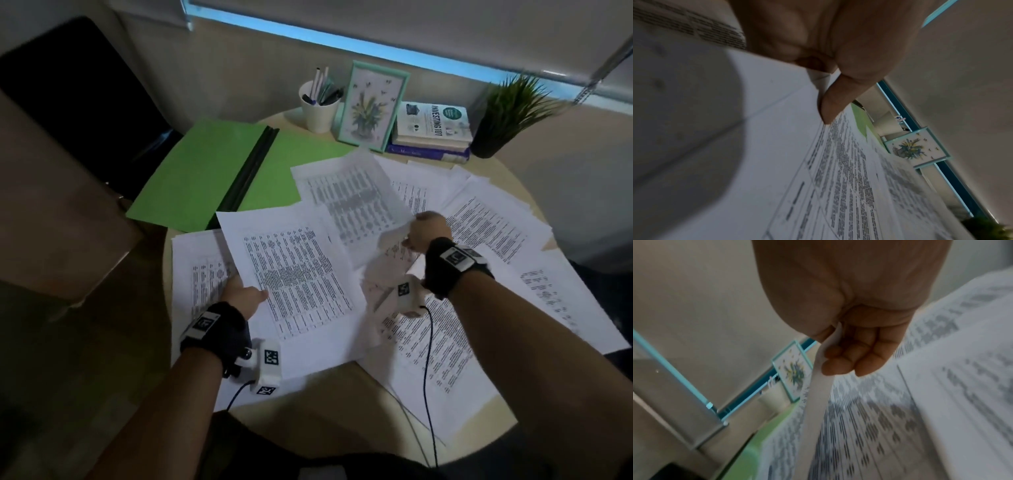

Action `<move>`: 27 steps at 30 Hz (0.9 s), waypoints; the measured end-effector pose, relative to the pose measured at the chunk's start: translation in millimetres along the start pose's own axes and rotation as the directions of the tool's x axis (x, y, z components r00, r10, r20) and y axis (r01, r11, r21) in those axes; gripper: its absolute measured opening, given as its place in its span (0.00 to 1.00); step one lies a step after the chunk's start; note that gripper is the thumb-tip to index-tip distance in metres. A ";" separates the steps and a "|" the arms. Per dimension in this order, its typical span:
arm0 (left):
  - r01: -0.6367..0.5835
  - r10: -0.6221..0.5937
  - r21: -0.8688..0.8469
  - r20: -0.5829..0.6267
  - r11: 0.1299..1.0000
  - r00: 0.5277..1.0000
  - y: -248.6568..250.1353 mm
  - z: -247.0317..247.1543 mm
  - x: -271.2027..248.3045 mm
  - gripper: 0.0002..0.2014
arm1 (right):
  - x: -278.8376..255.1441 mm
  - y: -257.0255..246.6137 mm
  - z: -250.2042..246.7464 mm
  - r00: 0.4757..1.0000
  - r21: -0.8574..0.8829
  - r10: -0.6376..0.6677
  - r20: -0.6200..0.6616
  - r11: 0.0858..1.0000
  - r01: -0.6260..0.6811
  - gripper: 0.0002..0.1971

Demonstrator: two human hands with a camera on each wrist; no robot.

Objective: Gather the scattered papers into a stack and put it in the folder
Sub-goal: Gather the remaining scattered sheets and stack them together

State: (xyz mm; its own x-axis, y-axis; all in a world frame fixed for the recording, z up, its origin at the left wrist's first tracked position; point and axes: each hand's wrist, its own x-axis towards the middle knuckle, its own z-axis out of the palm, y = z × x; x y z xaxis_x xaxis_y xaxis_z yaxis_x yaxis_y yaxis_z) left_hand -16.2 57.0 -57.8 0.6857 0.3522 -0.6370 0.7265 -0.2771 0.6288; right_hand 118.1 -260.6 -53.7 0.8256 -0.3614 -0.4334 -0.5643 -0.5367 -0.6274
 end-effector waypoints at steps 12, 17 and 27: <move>0.019 -0.048 0.144 0.200 0.989 0.979 -13.1 -29.5 9.5 0.44 | -105.9 8.2 -65.6 0.884 0.437 0.046 -0.465 0.881 0.184 0.12; -0.001 -0.030 0.157 0.195 0.988 0.980 -17.9 -34.9 7.4 0.46 | -157.1 32.2 -33.9 0.921 0.516 0.033 -0.389 0.836 0.187 0.05; 0.016 -0.025 0.042 0.238 0.999 0.971 -23.3 -26.9 30.5 0.56 | -187.5 91.6 67.4 1.000 0.237 0.000 -0.028 0.971 0.006 0.10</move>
State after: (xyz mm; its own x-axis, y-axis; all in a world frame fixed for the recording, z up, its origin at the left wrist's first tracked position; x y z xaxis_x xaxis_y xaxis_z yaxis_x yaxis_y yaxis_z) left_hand -13.4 98.3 -79.9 0.6582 0.1364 -0.7404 0.7384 -0.3087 0.5995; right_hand -88.8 -190.7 -73.5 0.8251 -0.3827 -0.4155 -0.5445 -0.3427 -0.7656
